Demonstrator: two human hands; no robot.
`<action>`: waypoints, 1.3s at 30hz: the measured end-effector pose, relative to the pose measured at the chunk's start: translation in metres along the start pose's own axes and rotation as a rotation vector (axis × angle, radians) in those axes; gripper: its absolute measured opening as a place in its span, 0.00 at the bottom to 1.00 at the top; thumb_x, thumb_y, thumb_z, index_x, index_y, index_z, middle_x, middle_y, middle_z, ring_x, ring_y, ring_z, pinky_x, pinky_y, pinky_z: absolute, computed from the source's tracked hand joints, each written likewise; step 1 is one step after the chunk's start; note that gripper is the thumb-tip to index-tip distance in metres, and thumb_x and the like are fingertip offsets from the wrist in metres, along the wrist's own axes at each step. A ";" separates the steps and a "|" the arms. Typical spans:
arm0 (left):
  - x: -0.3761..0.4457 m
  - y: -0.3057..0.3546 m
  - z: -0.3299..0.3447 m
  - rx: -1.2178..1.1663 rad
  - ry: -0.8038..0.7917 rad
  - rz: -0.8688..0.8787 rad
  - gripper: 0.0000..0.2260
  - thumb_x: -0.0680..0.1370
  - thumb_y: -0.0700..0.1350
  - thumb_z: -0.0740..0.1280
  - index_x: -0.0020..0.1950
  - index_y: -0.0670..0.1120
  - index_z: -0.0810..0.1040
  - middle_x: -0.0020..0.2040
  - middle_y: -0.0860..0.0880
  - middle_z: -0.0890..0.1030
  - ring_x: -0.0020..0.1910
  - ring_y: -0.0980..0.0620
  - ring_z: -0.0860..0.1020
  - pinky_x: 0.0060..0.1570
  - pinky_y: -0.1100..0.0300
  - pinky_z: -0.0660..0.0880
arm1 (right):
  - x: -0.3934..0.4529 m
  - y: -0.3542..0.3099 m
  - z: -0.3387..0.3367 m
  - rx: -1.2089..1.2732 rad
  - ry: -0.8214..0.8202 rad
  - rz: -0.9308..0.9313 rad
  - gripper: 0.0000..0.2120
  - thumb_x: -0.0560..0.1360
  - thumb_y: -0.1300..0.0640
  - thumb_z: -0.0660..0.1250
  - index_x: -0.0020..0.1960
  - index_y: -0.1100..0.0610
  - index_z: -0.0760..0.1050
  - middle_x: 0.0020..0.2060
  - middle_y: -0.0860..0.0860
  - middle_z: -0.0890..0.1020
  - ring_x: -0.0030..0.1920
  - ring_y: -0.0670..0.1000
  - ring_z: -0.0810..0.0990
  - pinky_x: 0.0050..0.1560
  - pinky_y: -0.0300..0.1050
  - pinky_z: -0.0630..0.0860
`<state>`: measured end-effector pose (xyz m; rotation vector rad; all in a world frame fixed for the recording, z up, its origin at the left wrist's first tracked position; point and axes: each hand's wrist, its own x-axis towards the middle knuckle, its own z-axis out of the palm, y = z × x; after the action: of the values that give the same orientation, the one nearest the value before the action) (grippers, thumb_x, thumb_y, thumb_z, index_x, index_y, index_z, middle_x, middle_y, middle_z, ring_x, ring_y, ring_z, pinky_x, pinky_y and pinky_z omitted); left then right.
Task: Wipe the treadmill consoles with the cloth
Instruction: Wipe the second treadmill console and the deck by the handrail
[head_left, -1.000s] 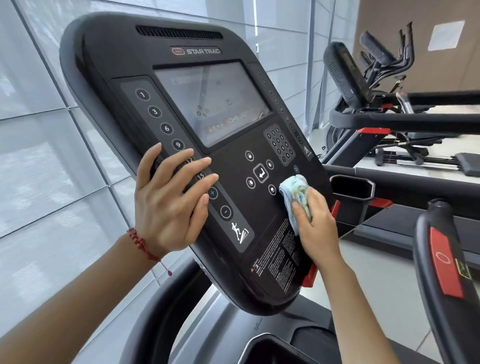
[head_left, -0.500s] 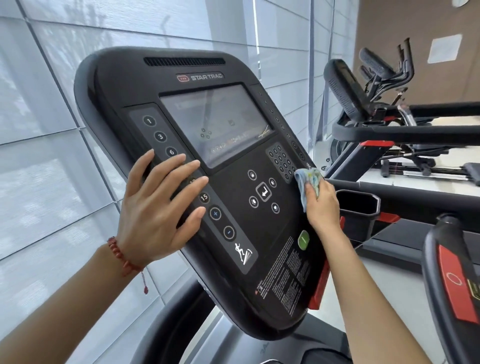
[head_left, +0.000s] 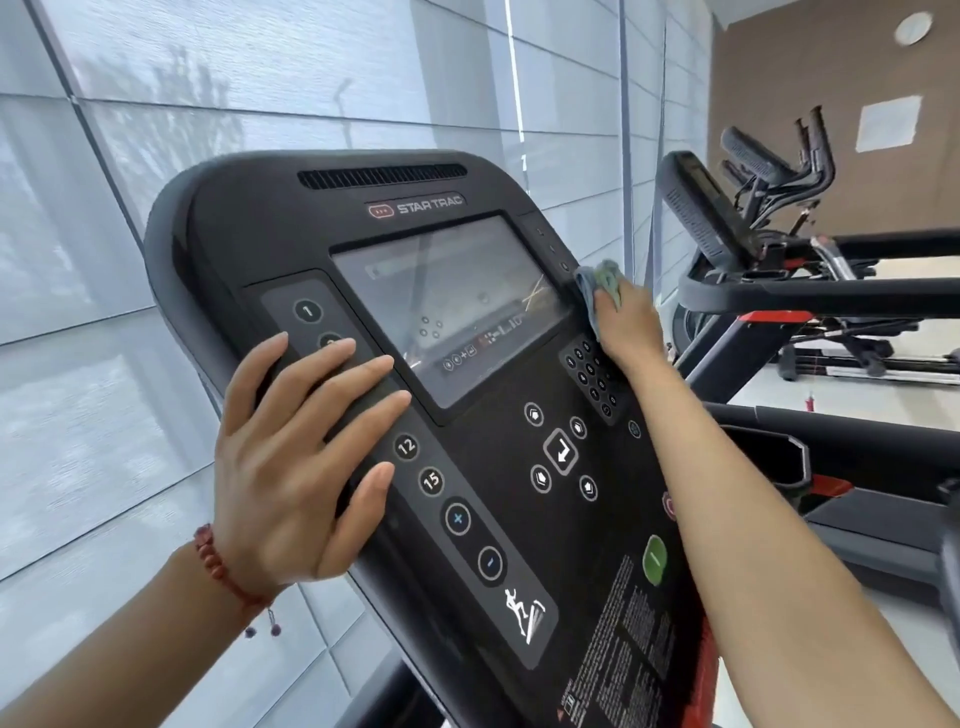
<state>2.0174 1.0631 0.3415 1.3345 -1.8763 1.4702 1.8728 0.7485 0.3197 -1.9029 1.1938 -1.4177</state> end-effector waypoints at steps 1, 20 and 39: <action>0.000 0.000 0.000 -0.003 0.003 -0.002 0.22 0.77 0.48 0.52 0.50 0.38 0.83 0.55 0.39 0.80 0.57 0.38 0.75 0.63 0.40 0.62 | 0.010 -0.013 0.004 0.013 -0.006 -0.033 0.18 0.78 0.51 0.53 0.64 0.57 0.69 0.59 0.61 0.74 0.58 0.62 0.74 0.60 0.56 0.70; -0.003 -0.002 0.003 0.002 0.036 0.008 0.21 0.76 0.47 0.53 0.49 0.38 0.84 0.54 0.40 0.81 0.57 0.39 0.76 0.65 0.42 0.61 | -0.031 0.019 -0.012 0.067 -0.002 -0.034 0.15 0.79 0.52 0.56 0.58 0.61 0.72 0.57 0.61 0.75 0.57 0.60 0.74 0.47 0.41 0.62; -0.012 0.021 -0.014 0.120 -0.117 -0.186 0.18 0.79 0.45 0.54 0.61 0.39 0.77 0.65 0.39 0.73 0.67 0.40 0.68 0.69 0.40 0.56 | -0.201 -0.020 -0.033 0.100 -0.036 -0.149 0.22 0.77 0.54 0.61 0.69 0.59 0.65 0.66 0.54 0.70 0.66 0.53 0.67 0.60 0.35 0.57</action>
<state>2.0018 1.0809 0.3264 1.6357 -1.7016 1.4567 1.8329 0.9346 0.2438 -1.9728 0.9630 -1.4839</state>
